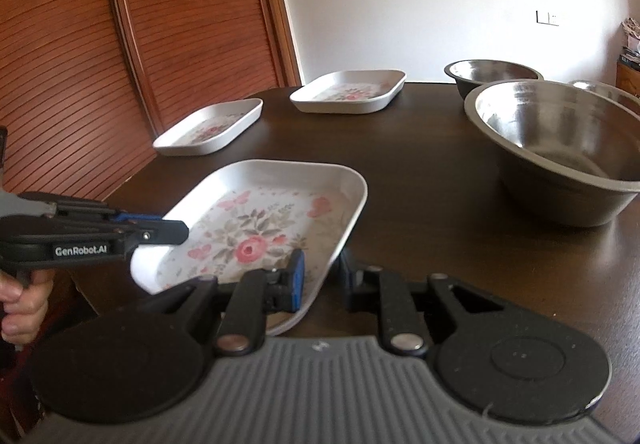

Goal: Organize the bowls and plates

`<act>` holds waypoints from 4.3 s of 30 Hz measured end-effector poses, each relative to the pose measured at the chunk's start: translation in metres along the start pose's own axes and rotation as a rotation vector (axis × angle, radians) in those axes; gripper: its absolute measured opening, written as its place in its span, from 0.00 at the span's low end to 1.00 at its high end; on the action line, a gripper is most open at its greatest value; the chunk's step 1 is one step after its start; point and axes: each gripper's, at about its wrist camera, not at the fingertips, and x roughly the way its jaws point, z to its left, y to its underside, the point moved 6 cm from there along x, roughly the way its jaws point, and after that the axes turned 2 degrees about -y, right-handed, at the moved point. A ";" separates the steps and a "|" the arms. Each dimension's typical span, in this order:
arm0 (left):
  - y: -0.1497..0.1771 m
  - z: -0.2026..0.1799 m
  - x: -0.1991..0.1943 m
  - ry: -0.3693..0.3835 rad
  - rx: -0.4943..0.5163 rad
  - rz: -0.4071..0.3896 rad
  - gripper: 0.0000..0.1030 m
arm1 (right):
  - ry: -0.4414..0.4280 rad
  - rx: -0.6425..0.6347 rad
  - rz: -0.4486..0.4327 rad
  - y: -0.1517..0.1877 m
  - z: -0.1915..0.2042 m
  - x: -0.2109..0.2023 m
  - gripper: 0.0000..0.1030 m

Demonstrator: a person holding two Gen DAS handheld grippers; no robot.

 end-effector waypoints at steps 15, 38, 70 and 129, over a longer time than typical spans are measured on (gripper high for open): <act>-0.021 0.003 -0.033 -0.035 0.022 -0.103 0.44 | 0.045 -0.052 -0.098 -0.026 -0.005 -0.034 0.24; -0.040 0.034 -0.057 -0.089 0.013 -0.194 0.92 | 0.005 -0.133 -0.169 -0.048 0.035 -0.033 0.26; -0.080 0.115 -0.023 -0.154 0.023 -0.183 1.00 | 0.002 -0.164 -0.164 -0.099 0.069 0.026 0.96; -0.087 0.223 0.095 -0.047 -0.146 0.016 0.40 | -0.085 -0.053 0.220 -0.124 0.090 0.199 0.17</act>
